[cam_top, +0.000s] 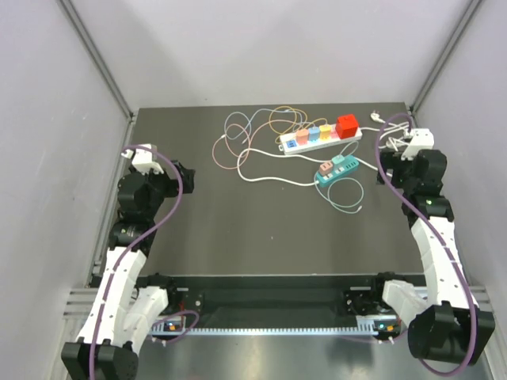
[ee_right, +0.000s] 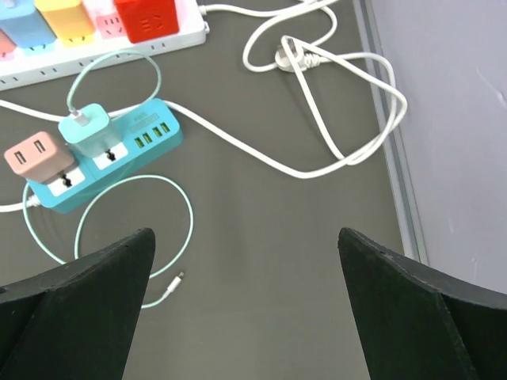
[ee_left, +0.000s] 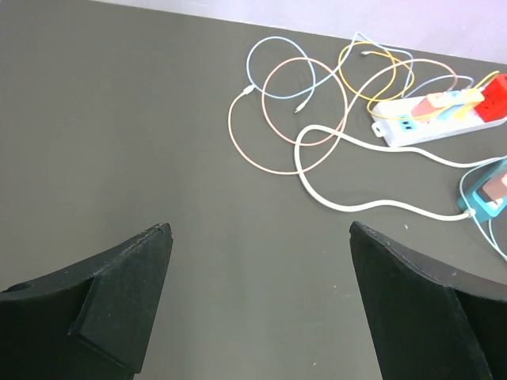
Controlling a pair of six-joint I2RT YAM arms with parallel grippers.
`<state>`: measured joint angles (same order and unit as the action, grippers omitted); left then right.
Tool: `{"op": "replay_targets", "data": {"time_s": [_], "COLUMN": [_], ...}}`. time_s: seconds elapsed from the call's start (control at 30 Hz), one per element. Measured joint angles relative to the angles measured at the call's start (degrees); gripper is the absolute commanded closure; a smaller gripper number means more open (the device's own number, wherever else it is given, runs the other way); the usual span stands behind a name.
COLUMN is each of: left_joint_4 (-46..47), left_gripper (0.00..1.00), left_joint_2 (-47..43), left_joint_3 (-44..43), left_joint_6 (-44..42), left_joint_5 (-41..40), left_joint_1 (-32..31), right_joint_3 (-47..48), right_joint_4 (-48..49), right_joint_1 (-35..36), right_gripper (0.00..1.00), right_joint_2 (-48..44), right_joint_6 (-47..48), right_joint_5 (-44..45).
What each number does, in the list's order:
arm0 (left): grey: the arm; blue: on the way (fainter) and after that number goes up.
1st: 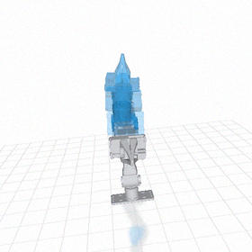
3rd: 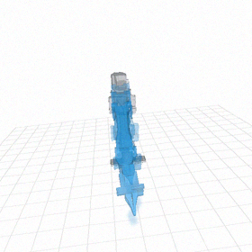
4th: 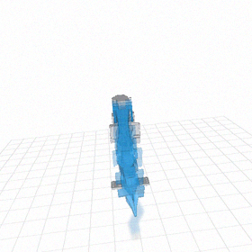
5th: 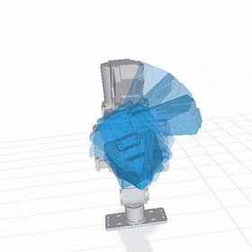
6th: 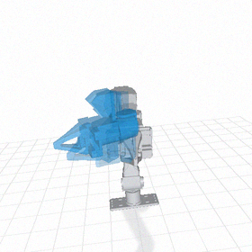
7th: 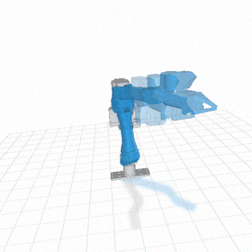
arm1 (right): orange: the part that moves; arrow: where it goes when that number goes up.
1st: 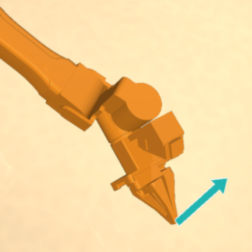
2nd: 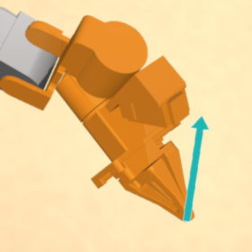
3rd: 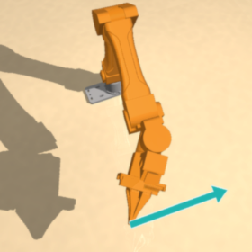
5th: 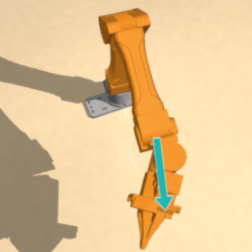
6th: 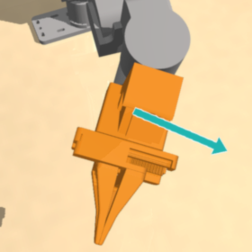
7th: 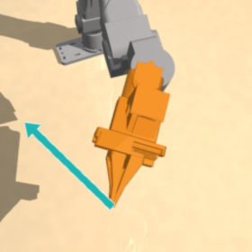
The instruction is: Pull the plug off the socket
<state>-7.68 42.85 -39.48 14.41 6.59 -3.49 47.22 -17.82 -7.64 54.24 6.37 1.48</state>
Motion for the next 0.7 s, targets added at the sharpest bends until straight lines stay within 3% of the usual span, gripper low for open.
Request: {"op": "replay_targets", "data": {"time_s": [0.23,0.47,0.7], "left_joint_4": [0.57,0.85,3.89], "left_gripper": [0.01,0.01,0.01], "left_joint_2": [0.09,-2.34,-3.5], "left_joint_3": [1.01,3.85,5.4], "left_joint_6": [-0.94,-2.64,-3.89], "left_joint_5": [4.35,7.69,11.02], "left_joint_1": [-0.74,-2.58,-5.25], "right_joint_3": [0.59,1.97,1.03], "right_joint_4": [-0.24,-10.73,-17.33], "right_joint_1": [0.0,0.02,0.02], "right_gripper": [0.0,0.0,0.0], "right_joint_2": [-0.22,-0.24,-0.22], "right_joint_6": [5.97,31.1,43.54], "right_joint_5": [-9.29,-32.11,-44.87]}}
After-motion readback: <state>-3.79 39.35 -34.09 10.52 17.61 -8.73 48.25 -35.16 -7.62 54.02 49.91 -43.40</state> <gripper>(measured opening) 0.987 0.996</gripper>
